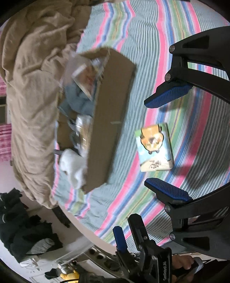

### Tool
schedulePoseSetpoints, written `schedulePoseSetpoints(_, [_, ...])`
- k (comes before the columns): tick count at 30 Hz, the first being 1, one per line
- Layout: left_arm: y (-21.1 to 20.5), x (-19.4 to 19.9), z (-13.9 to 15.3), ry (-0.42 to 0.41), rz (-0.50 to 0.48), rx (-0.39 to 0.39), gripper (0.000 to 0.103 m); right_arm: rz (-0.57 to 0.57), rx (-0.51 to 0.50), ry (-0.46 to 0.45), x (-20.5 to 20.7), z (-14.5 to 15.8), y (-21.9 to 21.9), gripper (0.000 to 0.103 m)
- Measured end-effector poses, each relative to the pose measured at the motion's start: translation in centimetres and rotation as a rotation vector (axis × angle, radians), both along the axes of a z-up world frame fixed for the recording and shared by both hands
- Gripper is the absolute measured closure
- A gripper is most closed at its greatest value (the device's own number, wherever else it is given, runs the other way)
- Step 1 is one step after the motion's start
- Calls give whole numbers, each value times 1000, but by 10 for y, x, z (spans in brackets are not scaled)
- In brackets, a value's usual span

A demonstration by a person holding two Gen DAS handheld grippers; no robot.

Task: Organize objects
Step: 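Grasp the cartoon tissue pack with the right gripper and lift it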

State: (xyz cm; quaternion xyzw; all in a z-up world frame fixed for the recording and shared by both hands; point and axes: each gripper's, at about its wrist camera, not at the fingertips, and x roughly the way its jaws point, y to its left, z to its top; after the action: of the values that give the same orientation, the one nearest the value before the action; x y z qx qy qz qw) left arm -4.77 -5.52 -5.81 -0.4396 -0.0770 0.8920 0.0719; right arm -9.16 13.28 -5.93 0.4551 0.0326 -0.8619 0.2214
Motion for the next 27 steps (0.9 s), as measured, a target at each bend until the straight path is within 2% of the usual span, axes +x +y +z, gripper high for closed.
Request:
schedulePoseSetpoints(9, [-10, -4, -26, -47, 38, -2, 19, -5, 38, -58, -10, -30, -15, 19])
schedulePoseSetpoints(11, [-11, -5, -29, -54, 40, -5, 19, -12, 36, -68, -11, -34, -14, 23])
schedulePoseSetpoints(12, [-11, -5, -30, -55, 41, -5, 19, -13, 32, -64, -10, -33, -14, 33])
schedulePoseSetpoints(13, [-10, -6, -31, -54, 41, -7, 19, -12, 34, -61, -10, -33, -15, 33])
schedulePoseSetpoints(19, [-12, -8, -21, -43, 44, 9, 19, -1, 17, -29, -8, -16, -12, 33])
schedulePoseSetpoints(27, [-13, -18, 8, 15, 36, 6, 19, -20, -26, 61, -11, 32, -3, 33])
